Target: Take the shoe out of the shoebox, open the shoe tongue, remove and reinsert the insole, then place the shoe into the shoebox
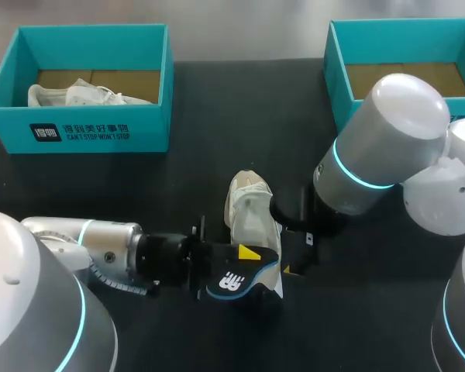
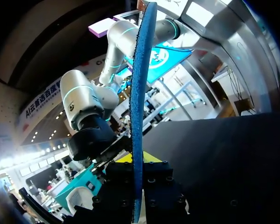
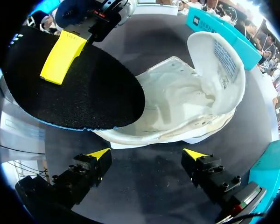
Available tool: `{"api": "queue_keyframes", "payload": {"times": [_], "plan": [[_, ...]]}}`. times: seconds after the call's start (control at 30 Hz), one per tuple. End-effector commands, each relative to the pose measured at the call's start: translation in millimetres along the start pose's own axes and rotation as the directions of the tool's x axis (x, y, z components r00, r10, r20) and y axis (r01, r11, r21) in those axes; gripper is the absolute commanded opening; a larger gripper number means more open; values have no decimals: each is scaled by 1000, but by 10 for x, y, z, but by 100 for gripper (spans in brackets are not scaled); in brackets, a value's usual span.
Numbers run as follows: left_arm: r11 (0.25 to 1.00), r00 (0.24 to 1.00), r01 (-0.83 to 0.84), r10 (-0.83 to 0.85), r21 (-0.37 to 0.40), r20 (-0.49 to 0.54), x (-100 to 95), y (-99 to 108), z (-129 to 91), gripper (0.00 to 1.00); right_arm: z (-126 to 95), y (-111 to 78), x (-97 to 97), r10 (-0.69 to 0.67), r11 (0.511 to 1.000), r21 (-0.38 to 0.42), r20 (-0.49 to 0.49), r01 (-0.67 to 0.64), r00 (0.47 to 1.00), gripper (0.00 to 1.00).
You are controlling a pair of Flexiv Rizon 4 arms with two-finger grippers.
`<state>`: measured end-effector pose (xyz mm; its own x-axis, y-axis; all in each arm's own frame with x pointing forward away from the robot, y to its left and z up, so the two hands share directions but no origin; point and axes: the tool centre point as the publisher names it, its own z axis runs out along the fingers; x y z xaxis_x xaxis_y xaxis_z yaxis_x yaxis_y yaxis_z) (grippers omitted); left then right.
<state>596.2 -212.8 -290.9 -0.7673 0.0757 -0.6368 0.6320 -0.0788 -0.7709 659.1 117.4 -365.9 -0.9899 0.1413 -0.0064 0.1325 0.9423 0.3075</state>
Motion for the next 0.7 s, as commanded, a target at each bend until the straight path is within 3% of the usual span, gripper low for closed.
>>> {"api": "queue_keyframes", "payload": {"times": [0.03, 0.7], "plan": [[1000, 1000, 0, 0, -6, -3, 3, 24, 29, 0, 10, 2, 8, 0, 1000, 1, 1, 0, 1000, 100], [1000, 1000, 8, -8, 2, 16, -24, 110, 7, 0, 10, 2, 8, 0, 1000, 1, 1, 0, 1000, 100]]}}
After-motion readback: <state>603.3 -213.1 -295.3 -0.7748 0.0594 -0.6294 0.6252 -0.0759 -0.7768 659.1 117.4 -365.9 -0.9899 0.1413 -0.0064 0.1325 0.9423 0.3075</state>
